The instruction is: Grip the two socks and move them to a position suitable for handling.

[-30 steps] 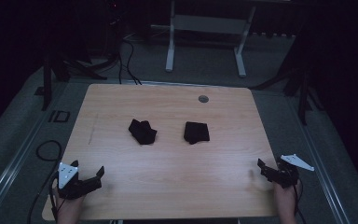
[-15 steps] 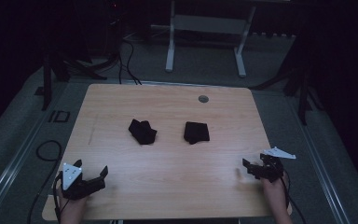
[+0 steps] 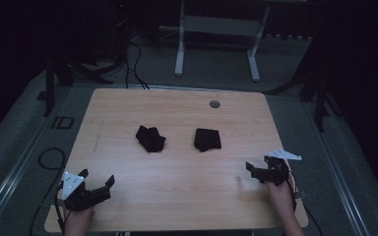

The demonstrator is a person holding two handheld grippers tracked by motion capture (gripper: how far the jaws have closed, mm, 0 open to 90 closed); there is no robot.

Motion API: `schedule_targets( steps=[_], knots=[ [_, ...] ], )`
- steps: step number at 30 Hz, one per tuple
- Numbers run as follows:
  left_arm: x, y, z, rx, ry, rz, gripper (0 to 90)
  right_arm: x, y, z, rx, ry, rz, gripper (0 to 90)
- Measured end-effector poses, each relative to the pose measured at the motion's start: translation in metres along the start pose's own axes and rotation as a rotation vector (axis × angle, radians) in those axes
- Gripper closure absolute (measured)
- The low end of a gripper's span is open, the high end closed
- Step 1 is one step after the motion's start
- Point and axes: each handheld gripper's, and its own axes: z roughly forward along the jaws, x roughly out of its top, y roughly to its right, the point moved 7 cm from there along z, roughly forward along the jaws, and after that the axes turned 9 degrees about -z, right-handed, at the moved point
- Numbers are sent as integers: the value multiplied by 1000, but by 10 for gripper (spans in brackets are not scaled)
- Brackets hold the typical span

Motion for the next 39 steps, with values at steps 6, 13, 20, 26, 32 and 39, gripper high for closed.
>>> schedule_targets(
  steps=[6, 13, 20, 26, 32, 39],
  knots=[
    [-2, 8, 1, -28, -33, 21, 12, 25, -18, 10, 27, 25, -18, 133],
    [-3, 9, 1, -53, -44, 8, 12, 43, -39, 25, 68, 13, -79, 132],
    [-6, 10, 2, -31, -59, 37, 12, 65, -58, 46, 104, 6, -111, 140],
    [-7, 12, 2, -36, -67, 52, 12, 86, -70, 66, 113, 9, -136, 140],
    [-8, 13, 4, -45, -77, 67, 12, 100, -75, 87, 116, -14, -142, 161],
    [-9, 12, 4, -45, -80, 60, 12, 105, -74, 120, 107, -52, -110, 178]
  ],
)
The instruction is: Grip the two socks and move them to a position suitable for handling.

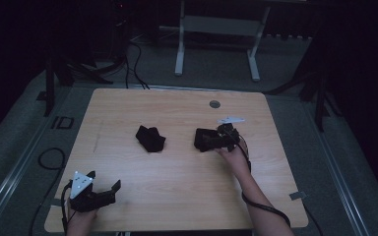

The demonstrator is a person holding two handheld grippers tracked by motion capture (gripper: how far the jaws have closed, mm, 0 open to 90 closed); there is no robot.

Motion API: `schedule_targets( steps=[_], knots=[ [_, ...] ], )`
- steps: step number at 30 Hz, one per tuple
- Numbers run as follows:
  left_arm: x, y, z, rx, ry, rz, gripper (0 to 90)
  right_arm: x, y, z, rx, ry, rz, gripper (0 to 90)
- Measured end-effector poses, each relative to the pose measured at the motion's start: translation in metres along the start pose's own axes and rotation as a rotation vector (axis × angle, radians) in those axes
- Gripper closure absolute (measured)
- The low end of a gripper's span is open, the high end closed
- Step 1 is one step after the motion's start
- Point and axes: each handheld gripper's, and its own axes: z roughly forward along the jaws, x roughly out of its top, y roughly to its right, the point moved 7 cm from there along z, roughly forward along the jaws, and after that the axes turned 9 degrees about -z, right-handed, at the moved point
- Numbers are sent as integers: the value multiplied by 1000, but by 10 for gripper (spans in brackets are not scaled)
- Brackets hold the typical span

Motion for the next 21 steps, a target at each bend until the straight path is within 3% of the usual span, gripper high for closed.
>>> schedule_targets(
  steps=[6, 11, 15, 19, 21],
  knots=[
    [0, 0, 0, -6, -2, -1, 12, -5, -3, 24, -28, -55, -15, 178],
    [-1, 0, 0, -7, -6, -1, 12, -12, -7, 36, -19, -83, -9, 181],
    [-1, -1, 1, -9, -11, 2, 12, -16, -11, 38, -20, -103, -35, 191],
    [-2, 0, 1, -14, -17, 3, 12, -17, -15, 36, -29, -92, -45, 268],
    [-2, 1, 2, -18, -18, 6, 12, -16, -19, 35, -24, -88, -51, 361]
  ],
)
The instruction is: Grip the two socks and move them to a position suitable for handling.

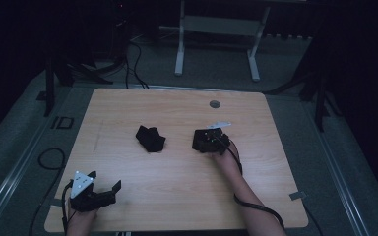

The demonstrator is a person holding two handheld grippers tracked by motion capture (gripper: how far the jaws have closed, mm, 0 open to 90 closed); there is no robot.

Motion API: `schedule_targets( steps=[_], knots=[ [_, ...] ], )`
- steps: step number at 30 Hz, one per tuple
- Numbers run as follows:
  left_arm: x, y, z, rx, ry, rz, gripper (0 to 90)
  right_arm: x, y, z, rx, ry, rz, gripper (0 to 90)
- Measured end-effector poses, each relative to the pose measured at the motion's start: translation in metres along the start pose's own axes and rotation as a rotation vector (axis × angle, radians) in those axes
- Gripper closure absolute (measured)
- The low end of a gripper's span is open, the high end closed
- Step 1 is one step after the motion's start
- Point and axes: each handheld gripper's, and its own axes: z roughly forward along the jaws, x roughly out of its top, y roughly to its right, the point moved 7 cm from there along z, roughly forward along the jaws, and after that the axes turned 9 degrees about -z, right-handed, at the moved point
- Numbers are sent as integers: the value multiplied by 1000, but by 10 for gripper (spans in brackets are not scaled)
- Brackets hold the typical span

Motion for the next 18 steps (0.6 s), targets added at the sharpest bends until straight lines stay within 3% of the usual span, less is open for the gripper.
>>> schedule_targets(
  steps=[2, 5, 7, 9, 13, 18],
  knots=[
    [0, 1, 1, -3, -4, 0, 12, 1, -4, -1, 4, 1, -5, 457],
    [0, 1, 1, 1, -1, 5, 12, 2, -6, -2, 11, -2, 3, 518],
    [0, 1, 1, -3, 5, 2, 12, 3, -9, -3, 24, 0, 16, 660],
    [0, 1, 1, -7, 3, -1, 12, 3, -10, -3, 29, 4, 23, 726],
    [-1, 1, 2, -15, -4, 0, 12, 6, -11, -8, 37, -4, 22, 763],
    [-2, 1, 3, -18, -14, 3, 12, 10, -12, -24, 57, 30, 25, 767]
  ],
)
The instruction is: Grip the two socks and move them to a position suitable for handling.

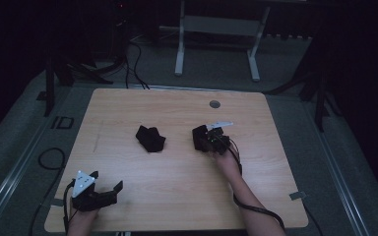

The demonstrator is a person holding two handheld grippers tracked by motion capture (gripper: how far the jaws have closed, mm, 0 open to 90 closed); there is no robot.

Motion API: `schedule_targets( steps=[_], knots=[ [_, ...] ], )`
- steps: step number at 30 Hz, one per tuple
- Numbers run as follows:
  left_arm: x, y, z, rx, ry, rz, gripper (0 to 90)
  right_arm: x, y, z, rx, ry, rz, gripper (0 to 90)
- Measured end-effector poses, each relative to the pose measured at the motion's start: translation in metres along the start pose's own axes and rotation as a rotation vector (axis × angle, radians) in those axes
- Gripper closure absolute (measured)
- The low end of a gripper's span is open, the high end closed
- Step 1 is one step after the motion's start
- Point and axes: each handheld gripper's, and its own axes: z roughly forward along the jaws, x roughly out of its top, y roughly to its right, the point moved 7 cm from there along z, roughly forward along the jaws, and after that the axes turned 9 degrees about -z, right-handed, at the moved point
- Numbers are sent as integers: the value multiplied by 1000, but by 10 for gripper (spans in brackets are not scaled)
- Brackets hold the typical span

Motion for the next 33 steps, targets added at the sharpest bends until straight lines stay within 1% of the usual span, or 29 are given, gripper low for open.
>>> schedule_targets(
  steps=[2, 4, 6, 11, 14, 15, 17, 18, 19, 20, 22, 25, 28, 29, 30, 31, 32, 33],
  knots=[
    [0, 1, 0, -1, 0, 0, 12, 1, -1, -8, 4, 15, 4, 767],
    [0, 1, 0, -4, 0, 2, 12, 3, -3, -19, 14, 41, 7, 767],
    [0, 2, 1, 0, -2, 5, 12, 5, -8, -30, 19, 61, 0, 767],
    [0, 3, 1, -5, -3, 11, 12, 11, -23, -61, 47, 128, -14, 767],
    [0, 4, 2, -4, -4, 14, 12, 16, -31, -79, 50, 168, -38, 766],
    [0, 4, 2, -4, -4, 13, 12, 17, -35, -89, 48, 189, -44, 767],
    [0, 4, 2, -5, -5, 14, 12, 17, -40, -97, 54, 204, -45, 766],
    [0, 4, 2, -5, -5, 14, 12, 17, -40, -97, 54, 204, -45, 766],
    [0, 4, 2, -4, -4, 13, 12, 15, -43, -100, 58, 203, -52, 766],
    [0, 4, 2, -7, -5, 13, 12, 9, -50, -105, 56, 198, -67, 766],
    [0, 4, 2, -3, -5, 15, 12, 2, -54, -107, 57, 198, -64, 766],
    [0, 5, 2, -7, -5, 15, 12, -11, -59, -107, 64, 182, -50, 765],
    [0, 5, 3, -6, -9, 16, 12, -26, -63, -101, 69, 150, -43, 765],
    [0, 5, 3, -6, -9, 16, 12, -26, -63, -101, 69, 150, -43, 765],
    [0, 5, 3, -7, -10, 14, 12, -32, -64, -99, 73, 141, -36, 765],
    [0, 5, 3, -7, -10, 14, 12, -41, -66, -93, 75, 125, -30, 764],
    [0, 5, 3, -7, -10, 14, 12, -44, -67, -92, 80, 119, -27, 764],
    [0, 5, 3, -8, -10, 14, 12, -51, -70, -88, 83, 109, -19, 763]
  ],
)
